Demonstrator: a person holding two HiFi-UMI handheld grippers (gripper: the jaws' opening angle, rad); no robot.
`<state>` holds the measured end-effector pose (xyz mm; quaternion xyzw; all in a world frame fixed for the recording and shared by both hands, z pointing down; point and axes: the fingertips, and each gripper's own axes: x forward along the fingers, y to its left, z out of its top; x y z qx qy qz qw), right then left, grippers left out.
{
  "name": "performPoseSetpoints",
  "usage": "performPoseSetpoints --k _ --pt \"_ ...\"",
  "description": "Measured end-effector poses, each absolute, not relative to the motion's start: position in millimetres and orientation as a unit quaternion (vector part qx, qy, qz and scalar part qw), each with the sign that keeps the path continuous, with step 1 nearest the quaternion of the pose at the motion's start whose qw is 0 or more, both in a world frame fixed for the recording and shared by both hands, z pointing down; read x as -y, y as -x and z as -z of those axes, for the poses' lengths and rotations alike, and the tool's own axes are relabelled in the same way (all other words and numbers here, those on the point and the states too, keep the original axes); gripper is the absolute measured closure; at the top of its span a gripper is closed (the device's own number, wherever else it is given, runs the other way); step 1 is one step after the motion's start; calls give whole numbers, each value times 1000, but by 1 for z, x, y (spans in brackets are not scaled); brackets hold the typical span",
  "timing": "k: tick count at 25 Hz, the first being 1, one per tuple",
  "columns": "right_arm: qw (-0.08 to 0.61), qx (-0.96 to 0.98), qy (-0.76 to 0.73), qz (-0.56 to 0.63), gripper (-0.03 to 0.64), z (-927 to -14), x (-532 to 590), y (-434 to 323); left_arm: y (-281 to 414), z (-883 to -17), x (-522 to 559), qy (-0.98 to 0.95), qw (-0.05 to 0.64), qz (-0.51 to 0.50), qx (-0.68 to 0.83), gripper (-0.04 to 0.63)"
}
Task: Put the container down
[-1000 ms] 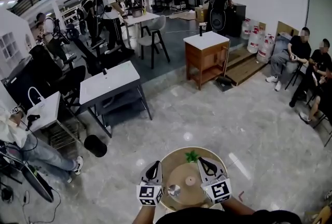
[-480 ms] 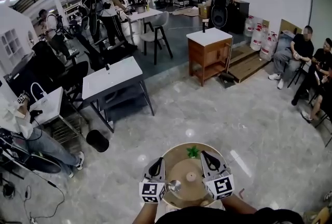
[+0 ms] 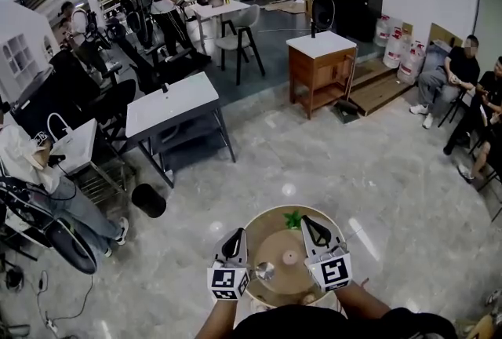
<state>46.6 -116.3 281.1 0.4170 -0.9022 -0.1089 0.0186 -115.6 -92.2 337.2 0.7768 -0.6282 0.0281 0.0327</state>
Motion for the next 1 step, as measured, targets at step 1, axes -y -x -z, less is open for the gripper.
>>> performPoseSetpoints --k 1 --pt "16 901 -419 109 618 -279 118 -45 117 -335 94 -777 31 -27 628 603"
